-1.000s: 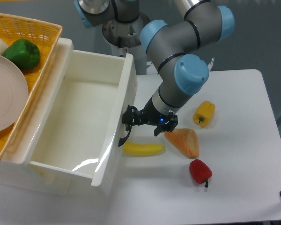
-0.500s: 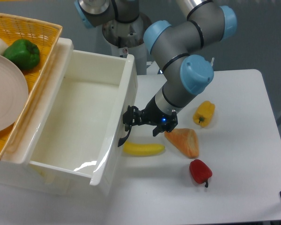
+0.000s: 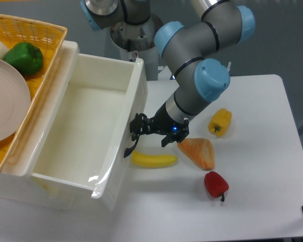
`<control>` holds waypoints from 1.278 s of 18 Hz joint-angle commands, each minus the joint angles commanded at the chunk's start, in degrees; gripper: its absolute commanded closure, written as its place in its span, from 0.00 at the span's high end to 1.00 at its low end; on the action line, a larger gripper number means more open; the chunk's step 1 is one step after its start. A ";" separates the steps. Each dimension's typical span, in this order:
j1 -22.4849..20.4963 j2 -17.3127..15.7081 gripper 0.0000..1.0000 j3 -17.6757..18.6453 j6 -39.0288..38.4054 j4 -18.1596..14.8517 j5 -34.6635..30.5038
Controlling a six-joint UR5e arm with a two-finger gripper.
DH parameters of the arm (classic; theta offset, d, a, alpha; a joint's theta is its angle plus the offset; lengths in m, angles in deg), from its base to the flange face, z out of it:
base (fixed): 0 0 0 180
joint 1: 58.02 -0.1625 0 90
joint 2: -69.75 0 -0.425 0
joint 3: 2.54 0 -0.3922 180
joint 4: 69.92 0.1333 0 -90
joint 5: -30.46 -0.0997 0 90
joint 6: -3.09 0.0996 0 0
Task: Slide the top white drawer open
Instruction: 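Continue pulling the drawer fully open, then hold at the handle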
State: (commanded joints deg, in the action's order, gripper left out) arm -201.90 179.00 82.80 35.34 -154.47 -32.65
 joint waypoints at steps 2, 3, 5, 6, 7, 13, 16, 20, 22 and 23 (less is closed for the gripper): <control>-0.09 -0.18 1.00 -0.09 0.27 0.18 -1.05; -0.26 -0.18 1.00 -0.17 0.27 0.00 -1.32; -0.35 -0.09 1.00 0.00 0.18 0.00 -1.50; -0.44 0.00 1.00 -0.09 -0.17 -0.17 -1.24; -0.44 0.00 1.00 -0.09 -0.17 -0.26 -1.32; -0.88 -0.09 1.00 -0.17 0.27 -0.09 -1.58; -1.75 -0.18 1.00 -0.79 0.97 0.18 -1.67; -2.02 -0.35 1.00 -0.88 6.06 0.70 -4.39; -1.93 -0.27 1.00 -0.88 7.73 1.92 -6.06; -2.02 -0.18 1.00 -0.62 8.61 3.59 -6.33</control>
State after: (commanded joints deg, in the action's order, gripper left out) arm -203.92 178.82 82.18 43.95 -150.88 -38.97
